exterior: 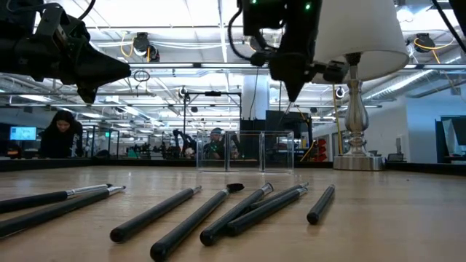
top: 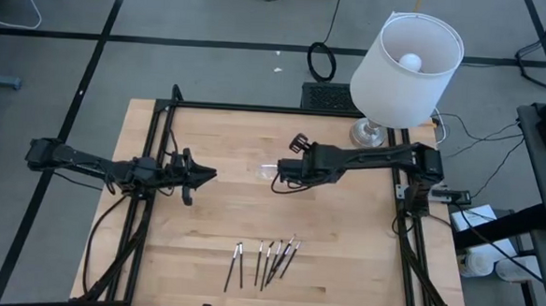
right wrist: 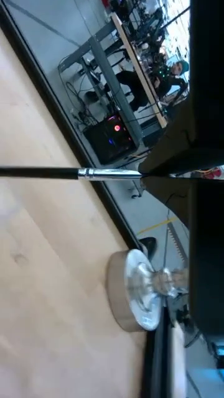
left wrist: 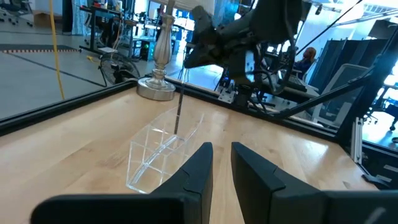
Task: Put items in baskets/containers
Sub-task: Put the black eyeshadow brush into the transparent organizer, then put the black liner brush into the transparent organizer
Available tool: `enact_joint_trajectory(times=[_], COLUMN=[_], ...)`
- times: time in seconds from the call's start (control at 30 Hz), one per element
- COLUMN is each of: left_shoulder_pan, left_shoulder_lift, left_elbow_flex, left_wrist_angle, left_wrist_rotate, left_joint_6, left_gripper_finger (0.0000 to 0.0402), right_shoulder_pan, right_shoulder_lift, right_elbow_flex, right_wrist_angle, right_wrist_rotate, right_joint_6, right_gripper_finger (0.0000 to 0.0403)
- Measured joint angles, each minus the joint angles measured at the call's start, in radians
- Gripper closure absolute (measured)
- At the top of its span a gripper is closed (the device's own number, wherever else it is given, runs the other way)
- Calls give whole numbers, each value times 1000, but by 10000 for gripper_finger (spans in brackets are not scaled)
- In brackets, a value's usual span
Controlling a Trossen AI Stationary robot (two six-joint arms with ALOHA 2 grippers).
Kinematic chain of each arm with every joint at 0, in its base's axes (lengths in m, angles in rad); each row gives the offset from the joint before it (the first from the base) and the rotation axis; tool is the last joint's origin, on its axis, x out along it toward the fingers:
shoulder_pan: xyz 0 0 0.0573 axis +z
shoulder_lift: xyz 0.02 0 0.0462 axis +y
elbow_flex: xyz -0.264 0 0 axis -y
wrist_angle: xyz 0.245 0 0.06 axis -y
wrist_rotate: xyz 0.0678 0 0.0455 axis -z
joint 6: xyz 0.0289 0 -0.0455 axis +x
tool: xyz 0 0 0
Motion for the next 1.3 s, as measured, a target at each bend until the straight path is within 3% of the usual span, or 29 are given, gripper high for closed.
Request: enact_joint_trajectory(times=[0.37,0.73,0.9,1.07,1.17,1.3], left_shoulder_pan=[0,0,0,0,0,0], left_shoulder_lift=[0,0,0,0,0,0], left_elbow_flex=[0,0,0,0,0,0], left_wrist_angle=[0,1,1,2,2,1], left_wrist_rotate=[0,0,0,0,0,0], left_joint_6=[0,-3,-2,-1,0,0], left_gripper_finger=[337,337,337,337,337,337], right_shoulder_pan=[-17,-18,-18,1,40,112], right_shoulder_lift=[44,26,-62,-222,-334,-453], right_elbow_flex=[0,0,0,0,0,-4], right_wrist_angle=[48,22,-26,-44,-44,34], right_wrist_rotate=[-116,-83,-4,11,-159,-586], right_joint_6=[132,228,246,302,398,587], right_gripper_finger=[395,315,279,254,251,254])
